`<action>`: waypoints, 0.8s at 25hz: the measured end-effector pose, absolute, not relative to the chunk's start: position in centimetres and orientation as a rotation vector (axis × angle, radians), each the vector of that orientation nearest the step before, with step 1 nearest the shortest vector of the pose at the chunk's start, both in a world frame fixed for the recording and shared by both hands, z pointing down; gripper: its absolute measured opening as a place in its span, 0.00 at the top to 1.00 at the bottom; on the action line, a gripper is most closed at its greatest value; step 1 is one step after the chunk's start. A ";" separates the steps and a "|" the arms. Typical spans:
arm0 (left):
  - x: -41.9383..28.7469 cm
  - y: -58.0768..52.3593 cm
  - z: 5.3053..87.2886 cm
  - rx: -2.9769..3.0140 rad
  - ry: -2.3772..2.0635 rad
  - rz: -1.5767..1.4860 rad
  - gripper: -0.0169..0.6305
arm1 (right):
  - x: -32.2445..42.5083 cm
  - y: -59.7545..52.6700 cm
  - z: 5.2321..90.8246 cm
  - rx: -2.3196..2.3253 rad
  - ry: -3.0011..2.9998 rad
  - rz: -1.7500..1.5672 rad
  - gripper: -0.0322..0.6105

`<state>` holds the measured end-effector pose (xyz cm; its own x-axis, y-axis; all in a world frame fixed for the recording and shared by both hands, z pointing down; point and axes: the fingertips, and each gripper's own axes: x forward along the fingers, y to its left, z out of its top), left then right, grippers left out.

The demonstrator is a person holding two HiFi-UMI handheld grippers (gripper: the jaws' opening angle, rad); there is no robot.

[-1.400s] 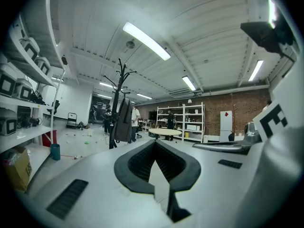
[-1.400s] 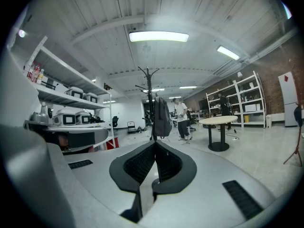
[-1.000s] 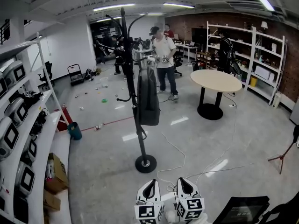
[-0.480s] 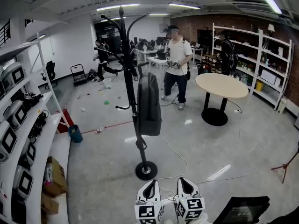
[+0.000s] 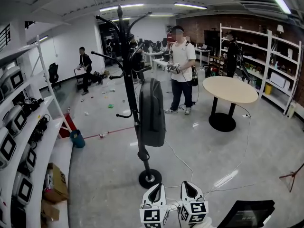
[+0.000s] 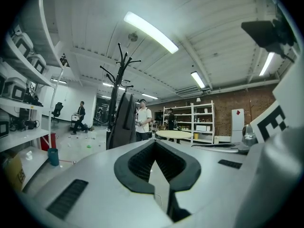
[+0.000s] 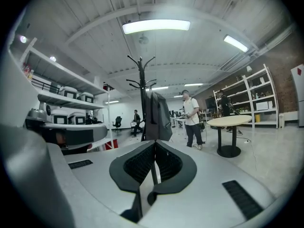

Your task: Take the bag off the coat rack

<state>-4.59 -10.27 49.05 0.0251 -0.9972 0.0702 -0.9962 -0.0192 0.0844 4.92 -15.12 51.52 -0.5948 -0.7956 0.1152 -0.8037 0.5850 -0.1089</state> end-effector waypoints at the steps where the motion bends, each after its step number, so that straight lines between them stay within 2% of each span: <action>1: -4.7 -10.8 49.1 2.166 -2.122 -0.015 0.98 | 4.7 -15.7 51.5 1.384 -2.751 0.226 0.93; 20: -9.7 -17.5 48.4 2.163 -2.162 -0.032 0.98 | -0.9 -21.9 52.4 1.300 -2.745 0.200 0.93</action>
<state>-9.72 -17.52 48.37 0.0017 -0.9990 0.0442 -0.9973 0.0015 0.0733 -0.95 -21.85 52.37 -0.6312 -0.7621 0.1441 -0.7750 0.6273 -0.0768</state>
